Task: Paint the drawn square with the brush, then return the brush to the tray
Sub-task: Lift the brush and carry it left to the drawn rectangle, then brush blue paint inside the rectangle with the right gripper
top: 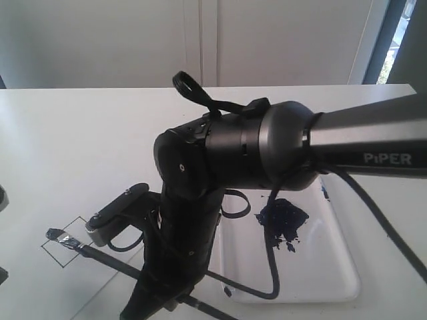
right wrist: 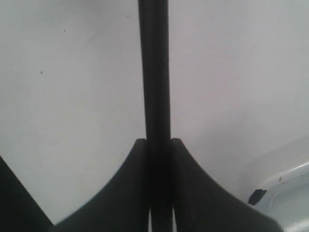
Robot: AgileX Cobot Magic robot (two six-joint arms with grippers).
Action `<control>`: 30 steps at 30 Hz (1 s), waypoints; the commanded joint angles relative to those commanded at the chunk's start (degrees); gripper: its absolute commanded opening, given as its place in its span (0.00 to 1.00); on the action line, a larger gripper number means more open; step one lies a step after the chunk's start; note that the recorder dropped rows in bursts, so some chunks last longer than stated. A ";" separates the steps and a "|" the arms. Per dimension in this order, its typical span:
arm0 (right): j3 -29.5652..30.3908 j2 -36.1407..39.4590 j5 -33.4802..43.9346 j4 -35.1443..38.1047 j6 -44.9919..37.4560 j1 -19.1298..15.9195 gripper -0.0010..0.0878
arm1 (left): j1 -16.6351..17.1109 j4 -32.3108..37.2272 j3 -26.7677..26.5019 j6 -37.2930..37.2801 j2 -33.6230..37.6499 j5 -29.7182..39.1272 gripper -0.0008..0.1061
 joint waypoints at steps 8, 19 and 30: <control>-1.47 3.22 -0.77 0.52 2.09 0.12 0.01 | 0.00 -0.72 0.00 0.00 7.88 -5.14 0.47; -5.37 5.50 1.17 0.35 2.28 0.12 0.01 | 0.00 -3.36 0.00 0.00 11.15 -5.93 0.47; -8.38 8.90 3.55 0.27 3.41 0.12 0.01 | 0.00 -3.36 0.00 0.00 11.15 -6.15 0.47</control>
